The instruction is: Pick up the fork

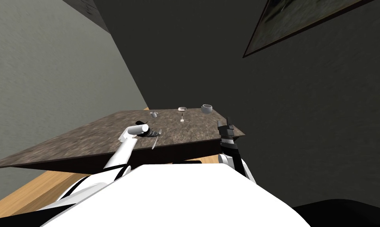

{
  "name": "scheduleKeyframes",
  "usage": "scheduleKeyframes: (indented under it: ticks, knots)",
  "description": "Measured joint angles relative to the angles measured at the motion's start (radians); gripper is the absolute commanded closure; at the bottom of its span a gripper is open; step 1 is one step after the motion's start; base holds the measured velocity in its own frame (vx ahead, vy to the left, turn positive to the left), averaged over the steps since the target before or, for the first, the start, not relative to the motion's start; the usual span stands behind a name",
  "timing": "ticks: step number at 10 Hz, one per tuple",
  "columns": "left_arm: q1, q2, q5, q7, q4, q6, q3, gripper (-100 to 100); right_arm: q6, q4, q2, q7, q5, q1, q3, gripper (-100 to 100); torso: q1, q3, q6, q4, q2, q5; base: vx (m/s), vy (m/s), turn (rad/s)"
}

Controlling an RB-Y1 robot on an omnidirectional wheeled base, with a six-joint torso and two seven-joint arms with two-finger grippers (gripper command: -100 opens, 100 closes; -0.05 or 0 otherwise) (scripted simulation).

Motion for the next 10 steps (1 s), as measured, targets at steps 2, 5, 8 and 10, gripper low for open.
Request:
scheduleKeyframes:
  ticks: [2, 5, 8, 10]
  knots:
    - [0.000, 0.000, 0.000, 0.000, 0.000, 0.000, 0.000, -100, 0.000, 0.000, 0.000, 0.000, 0.000, 0.000, 0.000, 0, 0.000, 0.000, 0.000, 0.000, 0.000, 0.000, -0.006, -0.001, -0.027]
    - [0.013, 0.019, 0.034, -0.047, 0.022, -0.011, 0.020, -100, 0.000, 0.000, 0.000, 0.000, 0.000, 0.000, 0.000, 0, -0.005, -0.002, -0.002, -0.001, -0.003, -0.001, 0.048, -0.078, 0.181]
    - [0.011, 0.025, 0.040, -0.068, 0.033, -0.014, 0.024, -100, 0.000, 0.000, 0.000, 0.000, 0.000, 0.000, 0.000, 0, 0.002, 0.000, -0.001, 0.000, 0.000, 0.000, -0.008, 0.011, -0.031]
    - [0.012, 0.025, 0.040, -0.067, 0.032, -0.014, 0.024, -100, 0.000, 0.000, 0.000, 0.000, 0.000, 0.000, 0.000, 0, 0.003, 0.000, -0.001, 0.000, 0.001, 0.000, -0.008, 0.011, -0.031]
